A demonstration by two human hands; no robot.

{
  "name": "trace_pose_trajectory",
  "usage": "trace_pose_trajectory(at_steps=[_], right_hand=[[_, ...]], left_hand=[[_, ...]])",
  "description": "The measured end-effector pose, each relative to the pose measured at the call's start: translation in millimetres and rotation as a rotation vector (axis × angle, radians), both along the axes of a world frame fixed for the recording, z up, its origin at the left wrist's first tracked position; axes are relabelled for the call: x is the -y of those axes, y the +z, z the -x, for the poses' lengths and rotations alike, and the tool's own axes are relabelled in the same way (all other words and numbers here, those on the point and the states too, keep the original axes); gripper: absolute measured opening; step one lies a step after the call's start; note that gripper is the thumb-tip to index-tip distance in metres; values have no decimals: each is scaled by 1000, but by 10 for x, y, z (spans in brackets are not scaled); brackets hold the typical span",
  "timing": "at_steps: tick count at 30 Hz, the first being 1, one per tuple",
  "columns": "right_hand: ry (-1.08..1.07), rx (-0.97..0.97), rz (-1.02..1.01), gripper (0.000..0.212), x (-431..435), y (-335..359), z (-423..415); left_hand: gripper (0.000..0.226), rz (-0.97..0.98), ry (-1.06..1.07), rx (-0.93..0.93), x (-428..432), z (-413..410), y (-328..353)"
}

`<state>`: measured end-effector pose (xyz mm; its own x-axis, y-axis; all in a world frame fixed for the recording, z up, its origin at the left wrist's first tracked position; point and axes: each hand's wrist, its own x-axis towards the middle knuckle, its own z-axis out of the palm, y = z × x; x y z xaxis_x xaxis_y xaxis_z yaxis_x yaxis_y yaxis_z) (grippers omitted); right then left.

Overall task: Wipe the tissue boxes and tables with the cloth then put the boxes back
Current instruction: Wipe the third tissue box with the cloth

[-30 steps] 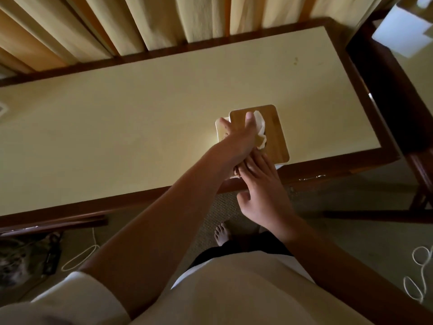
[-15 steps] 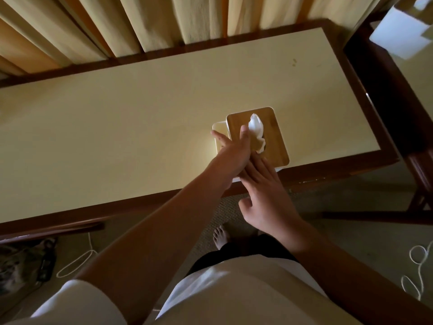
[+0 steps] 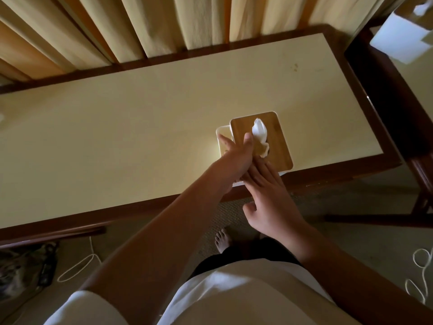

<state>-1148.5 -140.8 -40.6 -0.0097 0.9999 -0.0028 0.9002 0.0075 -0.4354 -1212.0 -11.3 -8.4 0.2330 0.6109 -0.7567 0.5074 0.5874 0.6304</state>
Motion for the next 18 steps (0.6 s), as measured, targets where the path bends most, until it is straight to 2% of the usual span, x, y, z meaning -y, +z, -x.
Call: trace_pose_trajectory(at_steps=[3,7,9,13,18], right_hand=[[-1,1,-2,92,7,-5,-5],[-4,-2,-13,92,30,-12,-8],[-1,-7,-15,92,47,-14,-6],[-7,-33,-22,90,25,1,8],[-5,-16,3,90,12,-4,14]], left_hand=[[92,82,-39,11,-96,18,28],[88,49,-136,-65,-188,34,159],[82,61,-93,-74,-159,36,180],[89,69,48,-59,-69,-13,56],[89,59,53,-14,-4,-45,105]])
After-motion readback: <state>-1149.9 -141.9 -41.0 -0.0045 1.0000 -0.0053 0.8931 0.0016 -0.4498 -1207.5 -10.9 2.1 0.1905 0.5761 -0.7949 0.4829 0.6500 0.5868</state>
